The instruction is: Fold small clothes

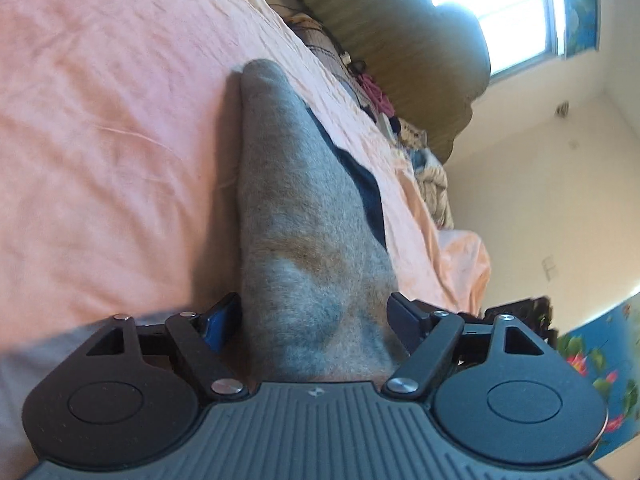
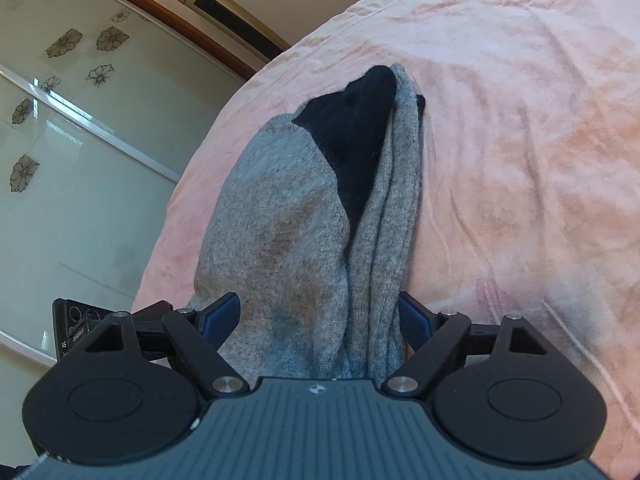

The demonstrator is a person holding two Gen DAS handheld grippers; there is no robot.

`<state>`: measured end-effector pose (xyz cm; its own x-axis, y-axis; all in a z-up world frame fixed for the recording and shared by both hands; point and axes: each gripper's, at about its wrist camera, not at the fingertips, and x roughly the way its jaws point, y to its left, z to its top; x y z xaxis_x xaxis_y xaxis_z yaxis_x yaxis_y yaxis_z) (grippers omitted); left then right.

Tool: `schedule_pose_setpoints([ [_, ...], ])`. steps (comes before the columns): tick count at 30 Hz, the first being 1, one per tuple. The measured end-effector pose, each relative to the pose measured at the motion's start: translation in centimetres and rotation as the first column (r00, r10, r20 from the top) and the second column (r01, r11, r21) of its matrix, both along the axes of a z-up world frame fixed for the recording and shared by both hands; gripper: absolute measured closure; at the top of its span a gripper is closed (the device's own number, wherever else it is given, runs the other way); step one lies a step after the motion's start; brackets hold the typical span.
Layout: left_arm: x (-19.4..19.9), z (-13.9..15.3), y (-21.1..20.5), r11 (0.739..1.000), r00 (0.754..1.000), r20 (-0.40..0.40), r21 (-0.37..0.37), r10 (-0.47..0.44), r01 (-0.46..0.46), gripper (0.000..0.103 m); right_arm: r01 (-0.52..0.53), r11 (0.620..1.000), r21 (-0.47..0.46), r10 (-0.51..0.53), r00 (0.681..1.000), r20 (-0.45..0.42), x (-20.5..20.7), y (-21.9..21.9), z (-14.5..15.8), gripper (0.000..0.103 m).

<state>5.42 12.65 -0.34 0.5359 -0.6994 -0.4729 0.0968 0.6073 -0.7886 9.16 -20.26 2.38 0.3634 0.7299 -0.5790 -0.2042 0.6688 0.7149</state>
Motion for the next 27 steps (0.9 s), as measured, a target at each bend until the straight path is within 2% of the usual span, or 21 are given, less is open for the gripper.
schedule_pose_setpoints([
  [1, 0.3, -0.1, -0.5, 0.999, 1.000, -0.015, 0.042, -0.005, 0.006, 0.077, -0.001, 1.000, -0.013, 0.001, 1.000, -0.004, 0.0, 0.1, -0.1, 0.043],
  [2, 0.6, -0.3, -1.0, 0.997, 0.999, -0.045, 0.080, -0.008, 0.012, 0.090, 0.007, 0.999, -0.048, -0.008, 1.000, -0.022, 0.1, 0.1, -0.4, 0.082],
  [3, 0.4, -0.4, -1.2, 0.996, 0.999, -0.054, 0.088, 0.001, 0.004, 0.091, 0.014, 0.999, -0.048, -0.015, 0.999, -0.032, 0.1, -0.2, -0.8, 0.081],
  [7, -2.6, 1.8, -0.9, 0.986, 0.999, 0.015, 0.163, -0.044, 0.040, 0.092, -0.028, 0.997, -0.071, 0.029, 0.999, 0.019, -2.4, -0.7, 0.3, 0.082],
  [9, -3.4, 1.2, -1.2, 0.966, 0.996, 0.015, 0.244, -0.086, 0.080, 0.091, -0.027, 0.997, -0.075, 0.027, 1.000, 0.001, -3.0, -1.0, -1.0, 0.086],
  [10, -3.9, 1.2, -1.3, 0.962, 0.994, 0.056, 0.264, -0.089, 0.071, 0.088, -0.015, 0.999, -0.037, 0.015, 1.000, 0.006, -3.0, -1.3, -1.5, 0.086],
  [11, -4.2, 1.6, -1.4, 0.956, 0.993, 0.073, 0.286, -0.091, 0.067, 0.088, -0.002, 1.000, 0.000, 0.002, 1.000, -0.018, -2.7, -1.7, -1.7, 0.080],
  [12, -4.6, 2.3, -1.6, 0.946, 0.992, 0.084, 0.319, -0.097, 0.065, 0.082, 0.006, 1.000, 0.026, -0.005, 0.999, -0.045, -2.3, -2.0, -1.6, 0.074],
  [13, -4.9, 3.1, -1.8, 0.932, 0.989, 0.109, 0.357, -0.103, 0.058, 0.069, 0.026, 0.999, 0.030, -0.024, 0.999, -0.046, -2.1, -2.2, -1.1, 0.059],
  [14, -5.5, 4.3, -1.9, 0.915, 0.981, 0.166, 0.403, -0.104, 0.029, 0.062, 0.064, 0.998, 0.019, -0.064, 0.998, -0.005, -1.9, -2.7, 0.0, 0.033],
  [16, -7.0, 6.2, -2.2, 0.888, 0.946, 0.309, 0.456, -0.098, -0.057, 0.032, 0.136, 0.991, 0.017, -0.137, 0.986, 0.097, -1.4, -3.4, 2.1, 0.015],
  [17, -7.6, 7.0, -2.8, 0.872, 0.917, 0.386, 0.479, -0.105, -0.102, 0.028, 0.158, 0.987, 0.035, -0.161, 0.978, 0.130, -0.6, -3.5, 3.0, 0.020],
  [19, -7.7, 7.8, -4.4, 0.854, 0.877, 0.459, 0.506, -0.145, -0.123, 0.027, 0.173, 0.982, 0.072, -0.183, 0.970, 0.160, 1.1, -2.6, 4.2, 0.024],
  [21, -6.7, 7.4, -6.5, 0.842, 0.866, 0.457, 0.533, -0.203, -0.084, 0.027, 0.120, 0.990, 0.079, -0.133, 0.972, 0.195, 3.0, 0.0, 5.0, 0.024],
  [22, -5.8, 6.5, -7.7, 0.829, 0.872, 0.431, 0.557, -0.234, -0.053, 0.027, 0.088, 0.994, 0.067, -0.100, 0.976, 0.194, 4.0, 1.5, 4.9, 0.023],
  [23, -4.9, 5.2, -8.6, 0.809, 0.889, 0.384, 0.588, -0.251, -0.026, 0.027, 0.054, 0.998, 0.028, -0.058, 0.982, 0.182, 5.7, 3.4, 4.3, 0.023],
  [24, -4.2, 3.9, -9.4, 0.783, 0.900, 0.347, 0.622, -0.263, -0.011, 0.028, 0.031, 0.998, -0.051, -0.022, 0.986, 0.165, 6.9, 5.0, 3.5, 0.021],
  [25, -4.2, 3.1, -9.9, 0.764, 0.887, 0.361, 0.645, -0.288, -0.014, 0.028, 0.022, 0.987, -0.158, 0.000, 0.991, 0.137, 8.1, 6.2, 2.2, 0.022],
  [26, -4.8, 2.4, -10.5, 0.730, 0.859, 0.390, 0.683, -0.332, -0.027, 0.027, 0.024, 0.979, -0.204, 0.016, 0.982, 0.191, 8.4, 6.6, 1.1, 0.029],
  [27, -5.0, 2.4, -10.9, 0.710, 0.855, 0.387, 0.704, -0.347, -0.030, 0.026, 0.039, 0.977, -0.208, 0.007, 0.976, 0.218, 8.7, 6.3, 0.5, 0.029],
])
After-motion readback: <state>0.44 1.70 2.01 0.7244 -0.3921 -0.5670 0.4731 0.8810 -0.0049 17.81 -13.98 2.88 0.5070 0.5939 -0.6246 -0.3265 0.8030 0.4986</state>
